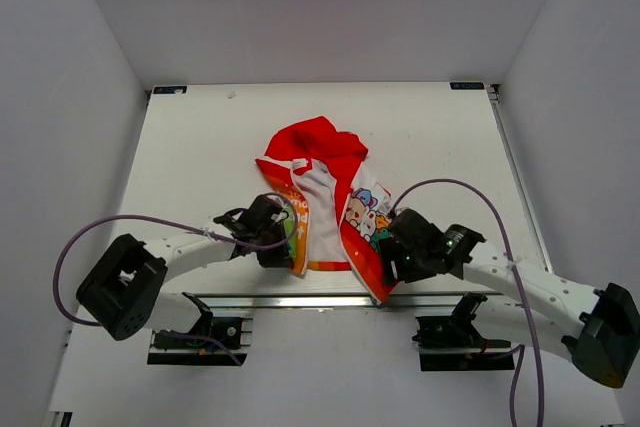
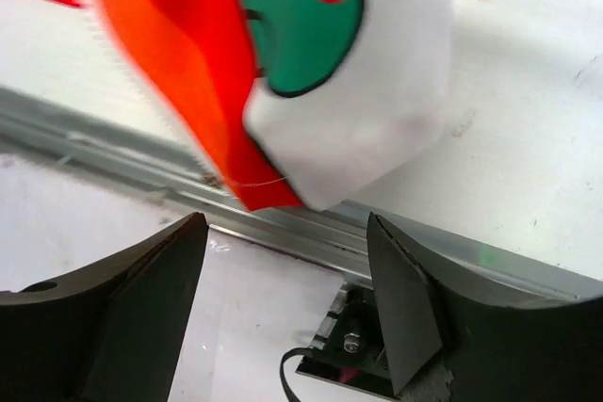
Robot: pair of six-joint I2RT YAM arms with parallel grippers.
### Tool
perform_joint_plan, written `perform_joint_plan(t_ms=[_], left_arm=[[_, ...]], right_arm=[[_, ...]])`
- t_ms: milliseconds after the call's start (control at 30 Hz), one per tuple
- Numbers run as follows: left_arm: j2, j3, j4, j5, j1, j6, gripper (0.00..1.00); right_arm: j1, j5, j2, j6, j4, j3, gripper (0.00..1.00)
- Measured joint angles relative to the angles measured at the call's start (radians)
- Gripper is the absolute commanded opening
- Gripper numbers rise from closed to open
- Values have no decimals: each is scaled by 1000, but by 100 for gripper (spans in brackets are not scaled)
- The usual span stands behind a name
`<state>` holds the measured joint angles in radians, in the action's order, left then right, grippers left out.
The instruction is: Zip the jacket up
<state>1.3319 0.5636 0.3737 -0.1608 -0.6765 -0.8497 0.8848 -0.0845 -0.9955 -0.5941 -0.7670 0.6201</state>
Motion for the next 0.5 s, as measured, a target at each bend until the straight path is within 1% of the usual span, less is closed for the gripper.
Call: perform_joint_plan(t_ms=[100,167,233,300,433,500], left_arm=[[39,18,-39,-5,0,2,0],[75,40,-65,-5,-1,3,0],[121,77,-85,2,-2,4,0],[171,122,-97,9,-2,7,0],[262,209,-123,27,0,19,0],[294,241,-125,31,2,26,0]], right_arm=[[37,2,45,36,3,26,74],[76,13,34,72,29,37,74],[108,25,-6,105,61,37,74],[126,36,-70,132,89,36,71],[126,32,-175,162,137,30,66],[126,27,-203,173,158,20,65]])
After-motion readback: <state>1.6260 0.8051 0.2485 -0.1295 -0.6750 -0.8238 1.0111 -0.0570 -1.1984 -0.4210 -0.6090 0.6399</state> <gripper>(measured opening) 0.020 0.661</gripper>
